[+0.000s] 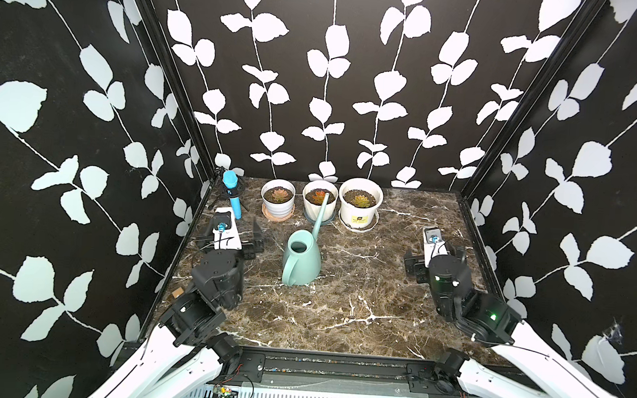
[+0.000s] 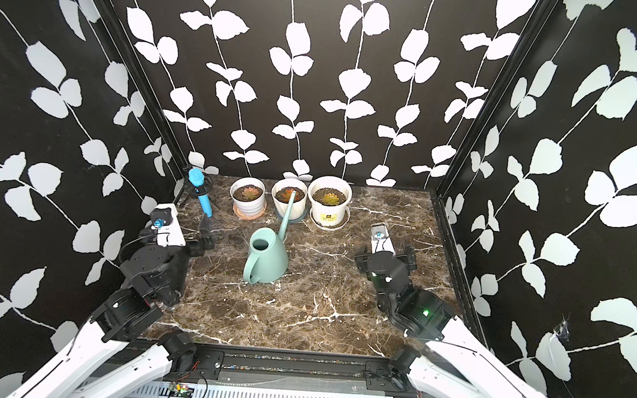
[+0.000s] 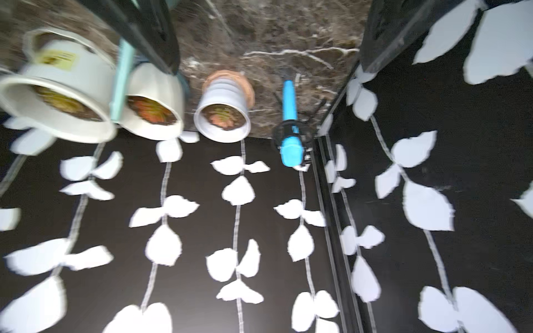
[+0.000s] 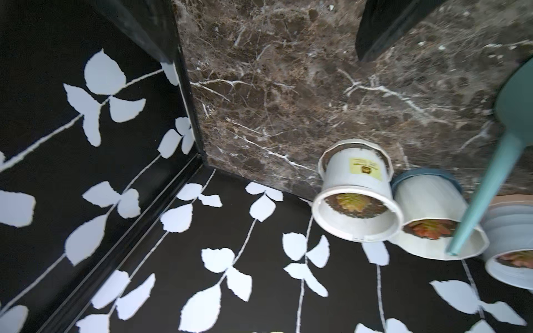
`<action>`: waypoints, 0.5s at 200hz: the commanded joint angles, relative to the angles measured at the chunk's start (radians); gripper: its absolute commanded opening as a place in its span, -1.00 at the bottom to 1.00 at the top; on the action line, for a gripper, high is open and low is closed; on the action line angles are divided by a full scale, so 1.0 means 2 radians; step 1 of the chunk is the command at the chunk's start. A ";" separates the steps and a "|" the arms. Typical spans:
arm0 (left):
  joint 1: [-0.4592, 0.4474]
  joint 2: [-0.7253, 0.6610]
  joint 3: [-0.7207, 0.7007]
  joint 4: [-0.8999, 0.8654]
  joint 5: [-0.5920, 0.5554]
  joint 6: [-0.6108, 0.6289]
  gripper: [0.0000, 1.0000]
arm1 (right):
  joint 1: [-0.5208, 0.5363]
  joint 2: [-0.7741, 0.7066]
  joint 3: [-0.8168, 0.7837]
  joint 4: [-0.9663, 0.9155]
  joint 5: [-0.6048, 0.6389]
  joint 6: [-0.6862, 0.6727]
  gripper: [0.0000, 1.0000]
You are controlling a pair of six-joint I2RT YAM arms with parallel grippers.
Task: Water the succulent around the soil edge
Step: Reset both arms
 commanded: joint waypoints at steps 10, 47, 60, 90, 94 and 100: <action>0.126 0.059 -0.036 -0.003 0.064 -0.024 0.97 | -0.126 0.020 -0.095 0.202 -0.081 -0.040 0.99; 0.170 0.109 -0.138 0.181 0.061 0.019 0.97 | -0.268 0.129 -0.140 0.257 -0.186 0.053 0.99; 0.184 0.136 -0.153 0.225 0.069 0.021 0.98 | -0.284 0.160 -0.162 0.310 -0.181 0.053 0.99; 0.226 0.236 -0.161 0.250 0.096 -0.014 0.98 | -0.308 0.244 -0.212 0.436 -0.149 0.081 0.99; 0.226 0.249 -0.164 0.259 0.096 -0.013 0.98 | -0.309 0.256 -0.217 0.455 -0.147 0.081 0.99; 0.227 0.263 -0.170 0.278 0.098 -0.013 0.98 | -0.310 0.269 -0.221 0.489 -0.141 0.072 0.99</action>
